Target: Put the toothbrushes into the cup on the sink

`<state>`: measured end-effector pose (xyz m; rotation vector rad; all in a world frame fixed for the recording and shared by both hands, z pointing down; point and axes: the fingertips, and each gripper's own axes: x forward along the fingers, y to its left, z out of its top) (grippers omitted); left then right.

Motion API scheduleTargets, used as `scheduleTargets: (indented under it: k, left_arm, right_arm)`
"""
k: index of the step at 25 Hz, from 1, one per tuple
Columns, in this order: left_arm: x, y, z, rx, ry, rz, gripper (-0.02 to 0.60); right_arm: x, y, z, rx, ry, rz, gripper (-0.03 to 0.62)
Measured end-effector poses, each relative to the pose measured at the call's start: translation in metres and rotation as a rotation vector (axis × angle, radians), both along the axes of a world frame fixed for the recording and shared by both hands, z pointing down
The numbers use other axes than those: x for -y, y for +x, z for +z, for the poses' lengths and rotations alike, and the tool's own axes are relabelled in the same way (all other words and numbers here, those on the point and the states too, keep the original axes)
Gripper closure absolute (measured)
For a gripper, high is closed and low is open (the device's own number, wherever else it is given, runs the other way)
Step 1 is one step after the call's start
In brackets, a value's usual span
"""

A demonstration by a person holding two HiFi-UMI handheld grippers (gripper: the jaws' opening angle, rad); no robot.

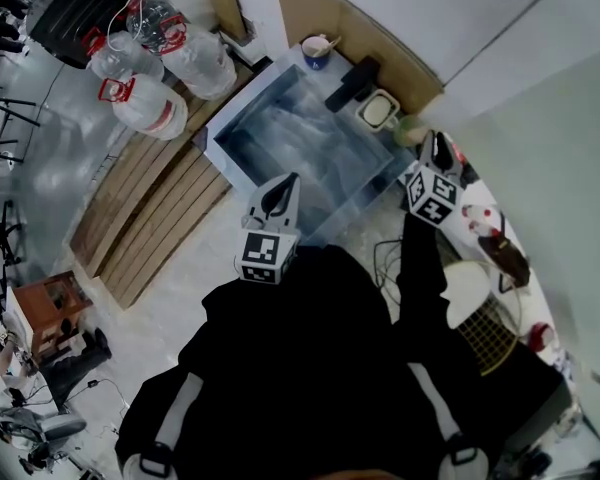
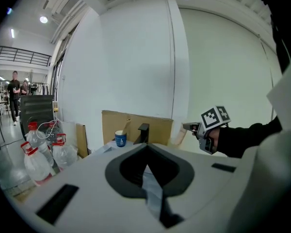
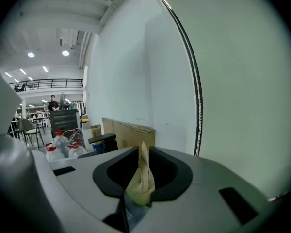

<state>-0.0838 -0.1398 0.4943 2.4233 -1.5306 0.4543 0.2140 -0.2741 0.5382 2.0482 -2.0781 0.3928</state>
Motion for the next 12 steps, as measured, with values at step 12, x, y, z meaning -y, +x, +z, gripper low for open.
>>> scheduleTargets:
  k: [12]
  left_arm:
    - [-0.008, -0.005, -0.001, -0.041, 0.026, -0.020, 0.580]
  right_arm:
    - [-0.041, -0.038, -0.064, 0.046, 0.125, -0.101, 0.482]
